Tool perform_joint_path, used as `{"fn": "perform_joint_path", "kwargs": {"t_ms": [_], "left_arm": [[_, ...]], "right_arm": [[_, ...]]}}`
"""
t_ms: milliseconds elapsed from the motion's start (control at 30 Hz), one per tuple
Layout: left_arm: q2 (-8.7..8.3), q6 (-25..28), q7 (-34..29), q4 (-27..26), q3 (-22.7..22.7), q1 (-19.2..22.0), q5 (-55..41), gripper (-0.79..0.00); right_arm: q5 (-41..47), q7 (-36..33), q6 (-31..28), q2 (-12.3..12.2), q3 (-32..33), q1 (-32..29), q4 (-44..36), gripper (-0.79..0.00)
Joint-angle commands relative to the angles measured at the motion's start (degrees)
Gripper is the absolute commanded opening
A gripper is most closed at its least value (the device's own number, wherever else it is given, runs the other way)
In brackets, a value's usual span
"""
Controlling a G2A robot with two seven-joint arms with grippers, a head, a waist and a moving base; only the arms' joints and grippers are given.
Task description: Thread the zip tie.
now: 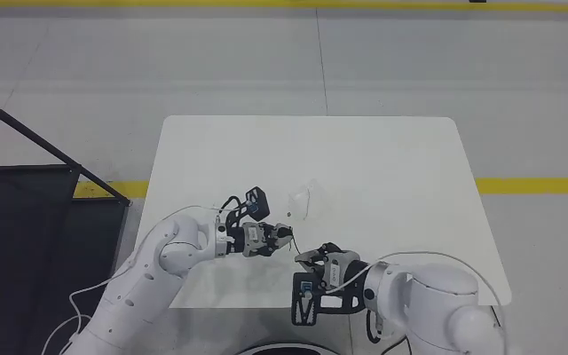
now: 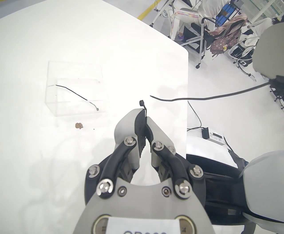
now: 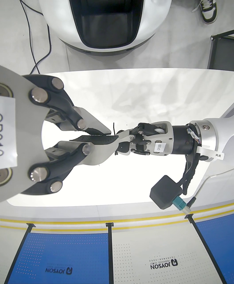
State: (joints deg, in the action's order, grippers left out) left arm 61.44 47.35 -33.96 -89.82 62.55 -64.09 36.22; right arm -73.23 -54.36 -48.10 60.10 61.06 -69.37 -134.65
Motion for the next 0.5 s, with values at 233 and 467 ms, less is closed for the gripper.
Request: {"fn": "perform_joint_path", "kwargs": {"t_ms": [233,467], "left_arm": [[-0.24,-0.44,-0.40,-0.58,-0.49,0.22,0.25,-0.785],[-0.41,-0.74,-0.57,-0.89,-1.03,0.31,0.53,-0.785]], "right_arm": [[-3.04,3.23,0.24,-0.28,-0.62,-0.96,0.72,-0.785],[-3.66,3.48,0.72,-0.48,-0.88,-0.95,0.95,-0.785]]}}
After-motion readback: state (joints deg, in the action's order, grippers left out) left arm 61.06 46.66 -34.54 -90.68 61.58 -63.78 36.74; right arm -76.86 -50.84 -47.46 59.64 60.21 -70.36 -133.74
